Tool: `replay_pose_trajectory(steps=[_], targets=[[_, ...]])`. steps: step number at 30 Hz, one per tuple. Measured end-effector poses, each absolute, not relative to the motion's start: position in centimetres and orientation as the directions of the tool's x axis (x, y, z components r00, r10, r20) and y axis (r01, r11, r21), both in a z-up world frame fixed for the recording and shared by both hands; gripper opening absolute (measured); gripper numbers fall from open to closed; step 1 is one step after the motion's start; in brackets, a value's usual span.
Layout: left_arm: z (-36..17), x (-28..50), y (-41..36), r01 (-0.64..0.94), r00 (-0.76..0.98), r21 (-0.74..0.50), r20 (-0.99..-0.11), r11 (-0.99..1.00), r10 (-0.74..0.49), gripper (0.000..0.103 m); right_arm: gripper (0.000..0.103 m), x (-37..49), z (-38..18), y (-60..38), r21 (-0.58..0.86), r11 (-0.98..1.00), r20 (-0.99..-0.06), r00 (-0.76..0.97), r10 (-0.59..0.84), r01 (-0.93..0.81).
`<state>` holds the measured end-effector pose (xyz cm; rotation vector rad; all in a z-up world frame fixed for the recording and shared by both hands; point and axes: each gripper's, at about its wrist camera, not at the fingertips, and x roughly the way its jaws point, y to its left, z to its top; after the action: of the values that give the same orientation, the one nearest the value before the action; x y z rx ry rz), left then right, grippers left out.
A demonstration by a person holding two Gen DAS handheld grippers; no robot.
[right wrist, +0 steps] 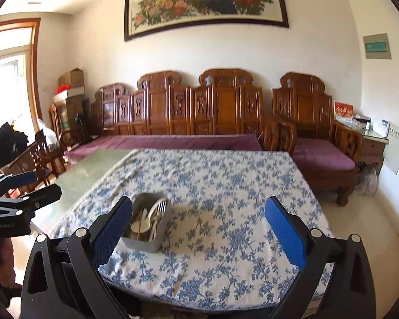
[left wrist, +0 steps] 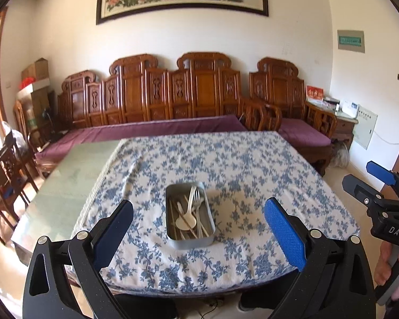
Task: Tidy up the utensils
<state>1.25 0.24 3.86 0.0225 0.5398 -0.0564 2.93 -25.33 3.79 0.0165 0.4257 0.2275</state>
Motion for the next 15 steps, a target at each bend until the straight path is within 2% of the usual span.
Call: replay_pose_trajectory(steps=[5,15], targets=[[5.9,-0.3,0.0,0.046,0.875,0.014,-0.484,0.999,-0.033,0.095,0.1,1.2,5.9,-25.8,0.06,0.977,-0.353,0.911,0.213,-0.205],[6.7,-1.7,0.2,0.028,0.889,0.014,-0.458,1.0,-0.019,0.095,0.1,0.3,6.6,-26.0,0.056,0.979,-0.332,0.921,0.202,-0.194]])
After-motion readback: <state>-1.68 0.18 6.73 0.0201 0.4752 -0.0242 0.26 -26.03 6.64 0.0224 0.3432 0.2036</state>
